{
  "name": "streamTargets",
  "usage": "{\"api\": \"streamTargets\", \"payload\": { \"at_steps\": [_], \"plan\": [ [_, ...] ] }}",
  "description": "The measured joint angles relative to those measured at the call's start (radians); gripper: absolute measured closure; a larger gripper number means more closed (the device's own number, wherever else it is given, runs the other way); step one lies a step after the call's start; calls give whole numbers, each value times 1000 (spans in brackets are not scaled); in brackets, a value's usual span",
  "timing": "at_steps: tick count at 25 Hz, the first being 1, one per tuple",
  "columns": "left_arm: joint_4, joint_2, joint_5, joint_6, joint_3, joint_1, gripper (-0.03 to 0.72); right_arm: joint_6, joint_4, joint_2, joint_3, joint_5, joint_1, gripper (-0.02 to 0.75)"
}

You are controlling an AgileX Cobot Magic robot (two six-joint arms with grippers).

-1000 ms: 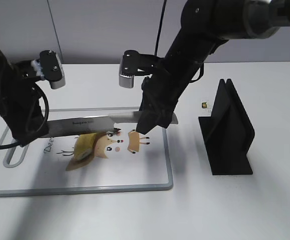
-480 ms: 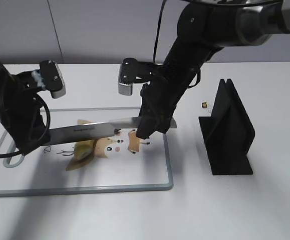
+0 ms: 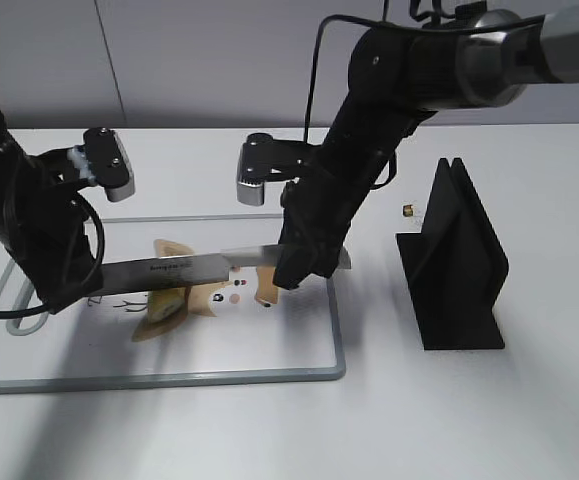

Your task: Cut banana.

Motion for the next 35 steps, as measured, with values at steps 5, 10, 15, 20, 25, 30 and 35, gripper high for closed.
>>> {"api": "streamTargets", "payload": {
  "at_steps": [5, 10, 15, 20, 25, 30, 35],
  "plan": [
    [-7, 25, 0, 1, -6, 0, 655, 0, -9, 15, -4, -4, 0, 551],
    [-20, 51, -4, 2, -11, 1, 655, 0, -19, 16, -5, -13, -1, 550],
    [-21, 66, -14, 4, -13, 1, 655, 0, -19, 38, -6, -22, -1, 545],
    [-26, 112, -74, 8, -5, 1, 655, 1, -29, 76, -6, -57, -1, 541],
    [-27, 121, -112, 10, 15, 0, 655, 1, -35, 76, -7, -72, -1, 539],
    [-29, 115, -117, 11, 21, 0, 655, 1, -36, 76, -9, -68, -1, 538],
    [-25, 82, -130, 9, 36, -3, 655, 3, -36, 67, -8, -63, -1, 538]
  ]
}}
